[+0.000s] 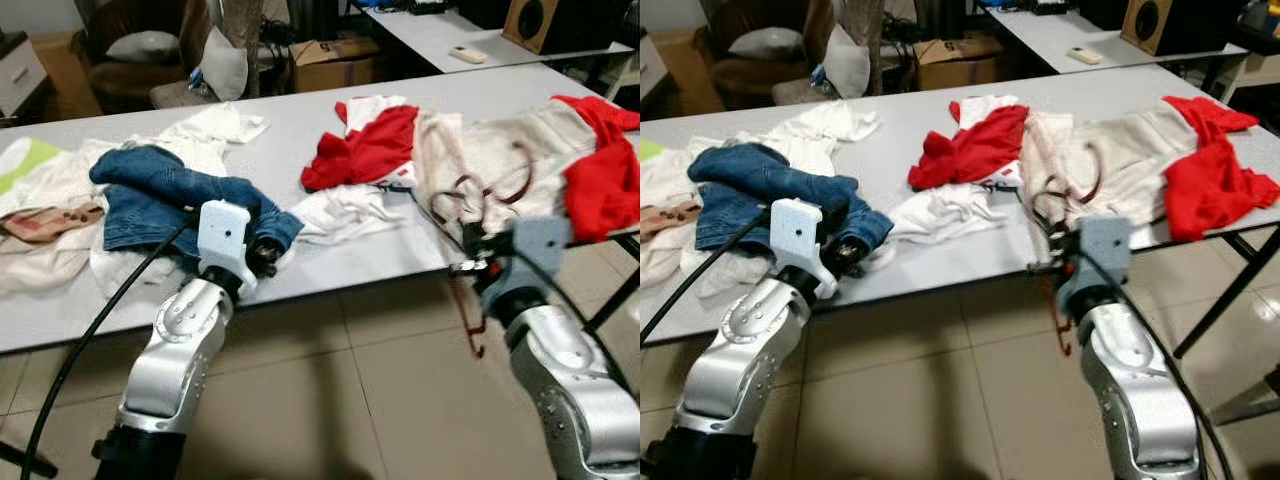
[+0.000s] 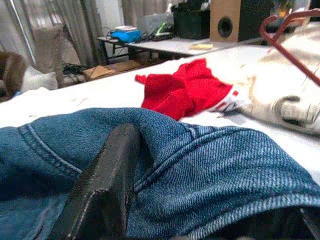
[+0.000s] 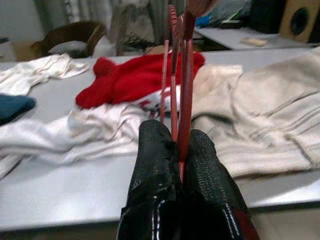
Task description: Hang hanger
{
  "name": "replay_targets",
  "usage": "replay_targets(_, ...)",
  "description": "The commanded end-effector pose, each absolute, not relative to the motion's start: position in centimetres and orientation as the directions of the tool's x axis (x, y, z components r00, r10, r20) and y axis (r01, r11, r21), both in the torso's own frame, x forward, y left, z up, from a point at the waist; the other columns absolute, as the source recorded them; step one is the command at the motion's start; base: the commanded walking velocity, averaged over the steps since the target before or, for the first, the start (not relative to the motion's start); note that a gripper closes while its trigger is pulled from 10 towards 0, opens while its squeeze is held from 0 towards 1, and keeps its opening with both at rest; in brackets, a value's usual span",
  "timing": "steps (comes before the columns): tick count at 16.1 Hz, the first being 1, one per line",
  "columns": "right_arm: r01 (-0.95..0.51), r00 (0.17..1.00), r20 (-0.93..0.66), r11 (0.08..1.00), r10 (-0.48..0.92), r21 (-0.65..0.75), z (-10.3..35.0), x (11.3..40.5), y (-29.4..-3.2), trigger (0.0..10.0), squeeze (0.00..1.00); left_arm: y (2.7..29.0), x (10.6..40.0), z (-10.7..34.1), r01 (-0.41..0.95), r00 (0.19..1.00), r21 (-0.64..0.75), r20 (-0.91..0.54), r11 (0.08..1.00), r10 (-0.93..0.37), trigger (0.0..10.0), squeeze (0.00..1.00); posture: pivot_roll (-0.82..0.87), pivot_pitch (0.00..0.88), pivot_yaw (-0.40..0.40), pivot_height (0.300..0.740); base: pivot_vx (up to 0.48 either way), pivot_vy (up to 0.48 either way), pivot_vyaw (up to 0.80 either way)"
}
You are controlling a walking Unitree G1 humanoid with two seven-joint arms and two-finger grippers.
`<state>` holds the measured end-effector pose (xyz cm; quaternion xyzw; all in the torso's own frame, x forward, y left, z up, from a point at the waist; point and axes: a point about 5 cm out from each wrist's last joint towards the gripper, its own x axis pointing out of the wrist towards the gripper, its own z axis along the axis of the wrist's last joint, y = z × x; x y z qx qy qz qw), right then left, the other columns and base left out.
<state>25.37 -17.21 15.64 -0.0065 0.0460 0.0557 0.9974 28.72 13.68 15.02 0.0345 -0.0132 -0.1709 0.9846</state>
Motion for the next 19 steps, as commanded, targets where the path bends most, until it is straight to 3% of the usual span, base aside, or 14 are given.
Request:
replay_targets(1, -0.113, 0.990, -0.089, 0.993, 0.111, -0.020, 15.6, 25.4, -17.2, 10.0, 0.00, 14.9, 29.0, 15.0, 0.286, 0.957, 0.116, 0.018, 0.951, -0.290, 10.0, 0.00, -0.11, 0.000, 0.074, 0.740, 0.000, 0.000, 0.00)
replay_targets(3, -0.116, 0.988, -0.103, 0.993, 0.113, -0.024, 15.3, 25.4, -17.2, 10.0, 0.00, 18.3, 30.0, 13.9, 0.140, 0.990, 0.176, -0.034, 0.974, -0.137, 10.0, 0.00, -0.11, 0.000, 0.072, 0.740, 0.000, 0.000, 0.00)
replay_targets(6, -0.125, 0.987, -0.108, 0.992, 0.121, -0.025, 15.1, 25.5, -17.0, 10.0, 0.00, 21.7, 31.5, 14.6, 0.057, 0.998, 0.259, -0.036, 0.964, -0.049, 10.0, 0.00, -0.10, 0.000, 0.061, 0.740, 0.000, 0.000, 0.00)
replay_targets(8, -0.139, 0.985, -0.111, 0.990, 0.135, -0.031, 15.0, 26.0, -16.9, 10.0, 0.00, 24.7, 35.1, 17.3, 0.003, 1.000, 0.382, -0.009, 0.924, 0.000, 10.0, 0.00, -0.09, 0.000, 0.044, 0.740, 0.000, 0.000, 0.00)
replay_targets(10, -0.124, 0.989, -0.089, 0.990, 0.119, -0.060, 15.5, 27.0, -17.8, 10.0, 0.00, 28.0, 38.4, 24.6, -0.163, 0.986, 0.610, 0.118, 0.775, 0.114, 10.0, 0.00, -0.09, 0.000, 0.034, 0.740, 0.000, 0.000, 0.00)
replay_targets(12, -0.053, 0.997, -0.058, 0.997, 0.050, -0.063, 16.1, 27.4, -18.9, 10.0, 0.00, 30.5, 38.4, 29.9, -0.371, 0.929, 0.680, 0.274, 0.632, 0.250, 10.0, 0.00, -0.10, 0.000, 0.047, 0.740, 0.000, 0.000, 0.00)
replay_targets(13, -0.031, 0.998, -0.050, 0.998, 0.028, -0.061, 16.2, 27.4, -19.1, 10.0, 0.00, 31.2, 38.2, 30.4, -0.402, 0.915, 0.726, 0.297, 0.557, 0.273, 10.0, 0.00, -0.10, 0.000, 0.052, 0.740, 0.000, 0.000, 0.00)
replay_targets(15, -0.048, 0.997, -0.068, 0.998, 0.045, -0.052, 15.6, 27.0, -18.6, 10.0, 0.00, 31.4, 38.3, 28.0, -0.270, 0.959, 0.750, 0.153, 0.604, 0.238, 10.0, 0.00, -0.10, 0.000, 0.058, 0.740, 0.000, 0.000, 0.00)
replay_targets(16, -0.085, 0.992, -0.094, 0.995, 0.081, -0.045, 15.0, 26.7, -17.7, 10.0, 0.00, 30.3, 38.3, 23.2, -0.017, 0.987, 0.790, -0.085, 0.613, 0.137, 10.0, 0.00, -0.09, 0.000, 0.057, 0.740, 0.000, 0.000, 0.00)
replay_targets(17, -0.123, 0.987, -0.109, 0.991, 0.118, -0.047, 14.6, 26.6, -16.9, 10.0, 0.00, 29.9, 37.7, 19.3, 0.160, 0.959, 0.789, -0.267, 0.593, 0.096, 10.0, 0.00, -0.09, 0.000, 0.057, 0.740, 0.000, 0.000, 0.00)
replay_targets(19, -0.203, 0.974, -0.115, 0.978, 0.197, -0.045, 14.5, 26.5, -15.5, 10.0, 0.00, 30.9, 36.0, 15.3, 0.316, 0.886, 0.755, -0.452, 0.574, 0.106, 10.0, 0.00, -0.08, 0.000, 0.053, 0.740, 0.000, 0.000, 0.00)
